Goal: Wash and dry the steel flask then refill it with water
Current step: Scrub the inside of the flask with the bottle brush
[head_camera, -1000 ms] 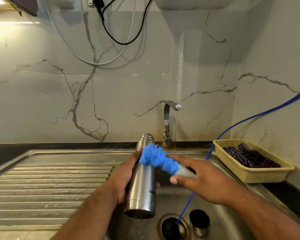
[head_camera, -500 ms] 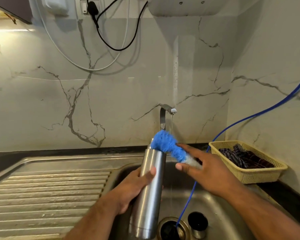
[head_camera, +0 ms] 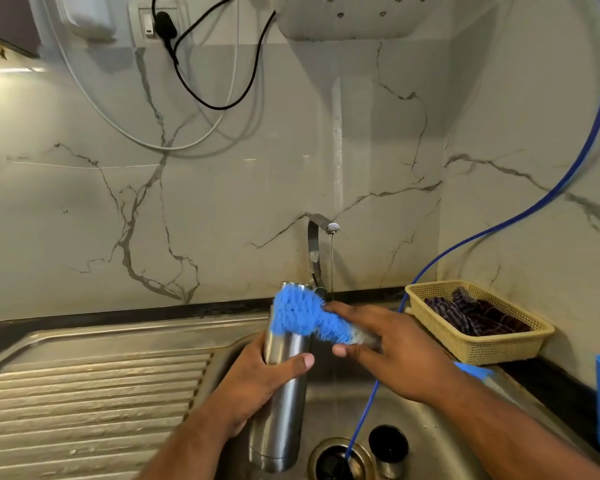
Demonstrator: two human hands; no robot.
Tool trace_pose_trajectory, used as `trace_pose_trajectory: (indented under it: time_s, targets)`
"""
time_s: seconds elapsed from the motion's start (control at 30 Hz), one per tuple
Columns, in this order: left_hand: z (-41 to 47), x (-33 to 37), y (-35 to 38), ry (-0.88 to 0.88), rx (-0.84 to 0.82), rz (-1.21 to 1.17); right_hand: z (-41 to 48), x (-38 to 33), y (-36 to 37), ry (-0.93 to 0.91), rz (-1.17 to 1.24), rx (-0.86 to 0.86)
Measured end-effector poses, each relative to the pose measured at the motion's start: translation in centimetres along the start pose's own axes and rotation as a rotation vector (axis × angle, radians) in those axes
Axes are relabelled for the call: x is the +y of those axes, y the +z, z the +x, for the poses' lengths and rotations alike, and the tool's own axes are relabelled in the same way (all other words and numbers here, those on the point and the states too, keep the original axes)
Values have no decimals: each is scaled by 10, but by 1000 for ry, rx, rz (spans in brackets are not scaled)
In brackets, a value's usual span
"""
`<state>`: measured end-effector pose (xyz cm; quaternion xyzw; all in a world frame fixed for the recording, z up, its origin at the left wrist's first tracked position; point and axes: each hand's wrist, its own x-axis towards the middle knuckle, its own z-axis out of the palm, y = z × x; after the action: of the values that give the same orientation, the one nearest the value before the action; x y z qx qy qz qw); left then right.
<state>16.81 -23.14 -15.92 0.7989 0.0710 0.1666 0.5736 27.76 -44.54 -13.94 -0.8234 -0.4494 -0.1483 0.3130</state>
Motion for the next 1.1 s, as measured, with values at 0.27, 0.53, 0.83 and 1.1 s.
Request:
trace_pose_trajectory:
  time_s: [0.27,0.53,0.83,1.1]
  targets:
    - [-2,1,1,12,-20,-16,-2,3,0,-10,8,46]
    - [2,1,1,25,-5,-80,0,15,-6,-16,10,109]
    - [5,0,4,41,6,-54,3,7,-2,-29,-51,153]
    - [4,-5,8,55,-55,-58,0,-5,2,-47,-52,145]
